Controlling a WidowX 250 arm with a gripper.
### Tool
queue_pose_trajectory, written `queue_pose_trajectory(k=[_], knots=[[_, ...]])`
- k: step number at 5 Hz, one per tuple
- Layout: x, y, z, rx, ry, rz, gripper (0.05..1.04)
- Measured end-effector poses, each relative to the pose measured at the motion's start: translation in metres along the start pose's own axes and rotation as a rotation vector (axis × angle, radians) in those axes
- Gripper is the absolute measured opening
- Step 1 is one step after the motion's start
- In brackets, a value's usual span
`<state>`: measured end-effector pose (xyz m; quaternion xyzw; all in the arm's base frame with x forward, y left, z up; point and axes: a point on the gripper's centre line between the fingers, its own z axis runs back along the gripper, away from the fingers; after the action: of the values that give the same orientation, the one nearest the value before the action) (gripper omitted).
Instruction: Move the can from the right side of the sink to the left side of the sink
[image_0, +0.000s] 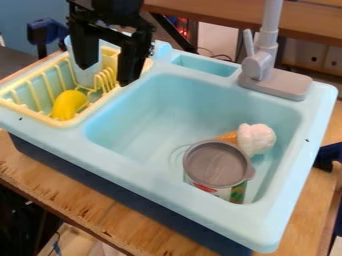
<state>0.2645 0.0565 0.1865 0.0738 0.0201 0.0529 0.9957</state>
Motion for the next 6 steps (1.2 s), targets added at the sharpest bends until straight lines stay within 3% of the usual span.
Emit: queue_pose_trajectory(k=[1, 2, 4, 6], knots=[[-0.001, -0.002, -0.007, -0.005, 0.027, -0.001, 1.003], [-0.008, -0.025, -0.01, -0.026, 0.024, -0.064, 1.003], [-0.029, -0.081, -0.002, -0.047, -0.015, -0.198, 1.003], [-0.032, -0.142, 0.006, -0.057, -0.046, -0.359, 1.003]])
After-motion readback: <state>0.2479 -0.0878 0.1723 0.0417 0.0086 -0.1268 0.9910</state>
